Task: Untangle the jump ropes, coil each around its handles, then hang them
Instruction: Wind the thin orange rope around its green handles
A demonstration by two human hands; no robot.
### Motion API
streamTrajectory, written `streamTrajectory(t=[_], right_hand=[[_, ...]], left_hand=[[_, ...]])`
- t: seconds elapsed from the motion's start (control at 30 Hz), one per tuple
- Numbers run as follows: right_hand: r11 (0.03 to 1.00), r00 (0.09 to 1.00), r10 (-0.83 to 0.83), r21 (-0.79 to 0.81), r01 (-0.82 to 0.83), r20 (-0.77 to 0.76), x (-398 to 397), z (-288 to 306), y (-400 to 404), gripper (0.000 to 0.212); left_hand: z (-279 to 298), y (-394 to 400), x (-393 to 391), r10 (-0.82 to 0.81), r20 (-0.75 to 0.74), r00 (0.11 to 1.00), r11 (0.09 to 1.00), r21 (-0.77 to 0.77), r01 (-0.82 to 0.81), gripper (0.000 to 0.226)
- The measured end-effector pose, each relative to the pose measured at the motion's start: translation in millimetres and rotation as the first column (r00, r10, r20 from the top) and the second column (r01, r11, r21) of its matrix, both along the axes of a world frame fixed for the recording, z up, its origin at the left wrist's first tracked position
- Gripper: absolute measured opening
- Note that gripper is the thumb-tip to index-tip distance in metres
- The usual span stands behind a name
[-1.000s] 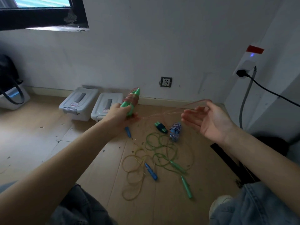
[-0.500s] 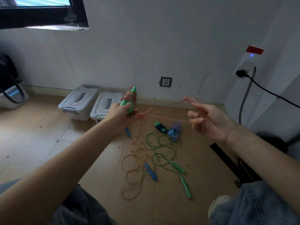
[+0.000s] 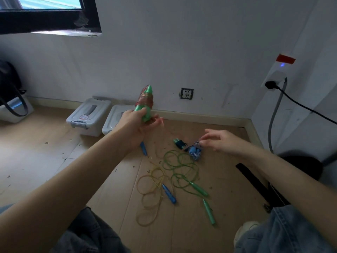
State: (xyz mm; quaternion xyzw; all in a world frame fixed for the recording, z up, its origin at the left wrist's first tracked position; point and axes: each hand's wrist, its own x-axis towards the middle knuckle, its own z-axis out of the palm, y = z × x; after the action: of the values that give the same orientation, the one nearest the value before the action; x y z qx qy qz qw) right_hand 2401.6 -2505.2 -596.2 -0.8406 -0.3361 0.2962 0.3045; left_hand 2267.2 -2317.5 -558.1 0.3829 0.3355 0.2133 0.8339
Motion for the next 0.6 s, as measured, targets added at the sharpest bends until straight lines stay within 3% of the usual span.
streamTrajectory(t=[0.07,0.13,0.23,0.27,0.33,0.37,0.4,0.5,0.6], right_hand=[[0.992,0.994,0.011,-0.13,0.004,0.109,-0.2,-1.7,1.2,0.017],[0.963,0.945,0.074,-0.27,0.016,0.318,-4.3,-4.1,0.1,0.023],[0.995,0.88,0.054,-0.103,-0.005,0.471,-10.1,0.2,4.0,0.016],[1.0,0.916,0.022,0.008,-0.027,0.401,-11.8,3.6,6.1,0.015],[0.972,0.997,0.068,0.225,-0.06,-0.028,-19.1,10.1,12.6,0.026],[0.953,0.96,0.144,0.295,-0.068,-0.241,-24.6,11.9,16.8,0.036],[0.936,0.908,0.22,0.338,-0.094,-0.356,-28.9,11.3,20.5,0.043],[0.886,0.799,0.39,0.423,-0.19,-0.457,-35.7,5.2,25.7,0.036],[0.899,0.876,0.301,0.418,-0.129,-0.378,-33.2,2.0,27.6,0.014]], left_hand=[[3.0,-4.1,1.1,-0.054,0.004,0.999,0.997,0.063,0.054,0.033],[5.6,-7.1,1.8,-0.075,0.038,0.996,0.994,0.088,0.072,0.029],[7.9,-12.0,3.3,-0.101,0.049,0.994,0.987,0.126,0.094,0.017],[8.1,-14.2,4.2,-0.109,0.056,0.993,0.987,0.129,0.101,0.015],[7.4,-18.2,6.7,-0.136,0.064,0.989,0.982,0.144,0.125,0.012],[6.8,-20.7,7.5,-0.158,0.062,0.985,0.975,0.166,0.146,0.01],[6.1,-22.6,8.4,-0.179,0.06,0.982,0.968,0.189,0.165,0.008],[4.4,-21.7,10.4,-0.174,0.054,0.983,0.958,0.242,0.156,0.006],[1.3,-11.9,9.3,-0.1,0.048,0.994,0.954,0.29,0.082,0.008]])
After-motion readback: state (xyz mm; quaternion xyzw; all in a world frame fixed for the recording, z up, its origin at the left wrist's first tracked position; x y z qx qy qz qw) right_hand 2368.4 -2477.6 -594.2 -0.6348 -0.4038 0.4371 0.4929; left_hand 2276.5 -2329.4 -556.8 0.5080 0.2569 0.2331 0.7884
